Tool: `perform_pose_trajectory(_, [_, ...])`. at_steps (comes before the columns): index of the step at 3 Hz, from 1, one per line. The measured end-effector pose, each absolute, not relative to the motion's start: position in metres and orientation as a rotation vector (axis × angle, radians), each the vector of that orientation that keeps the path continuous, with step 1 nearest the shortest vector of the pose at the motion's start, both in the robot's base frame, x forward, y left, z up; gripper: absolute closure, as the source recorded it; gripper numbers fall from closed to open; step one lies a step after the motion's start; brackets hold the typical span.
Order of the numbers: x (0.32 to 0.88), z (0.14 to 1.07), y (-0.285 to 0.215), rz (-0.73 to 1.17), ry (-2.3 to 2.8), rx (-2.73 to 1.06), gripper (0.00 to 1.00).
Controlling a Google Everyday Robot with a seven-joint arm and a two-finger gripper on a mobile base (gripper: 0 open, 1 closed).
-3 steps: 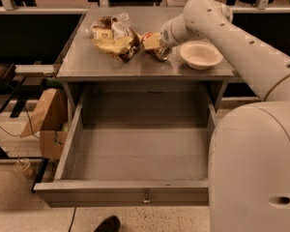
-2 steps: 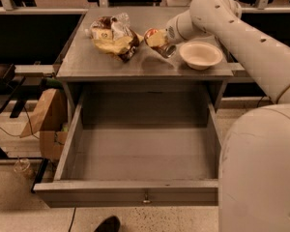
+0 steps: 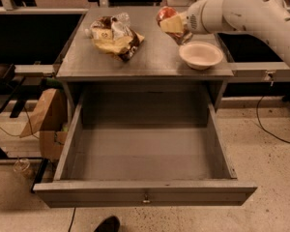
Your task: Place coke can into top drawer
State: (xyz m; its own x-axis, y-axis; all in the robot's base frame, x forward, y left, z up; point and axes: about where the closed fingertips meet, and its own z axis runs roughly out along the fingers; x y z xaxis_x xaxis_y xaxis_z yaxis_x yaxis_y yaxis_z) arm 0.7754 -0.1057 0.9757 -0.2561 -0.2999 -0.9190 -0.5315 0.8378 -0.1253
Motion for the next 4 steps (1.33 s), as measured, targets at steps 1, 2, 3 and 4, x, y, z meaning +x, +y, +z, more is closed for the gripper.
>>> perform_pose_trajectory(1, [0.738,0.993,-0.116,0.282,1.816,-0.659,1.0])
perform_pose_trajectory(2, [0.695,0.982,-0.124,0.329,1.826,-0.756,1.0])
perform_pose_trajectory(3, [0.668,0.947,-0.132,0.397,1.879,-0.872,1.0])
perform_pose_trajectory(4, [0.649,0.892,-0.133,0.502,1.979,-0.993,1.0])
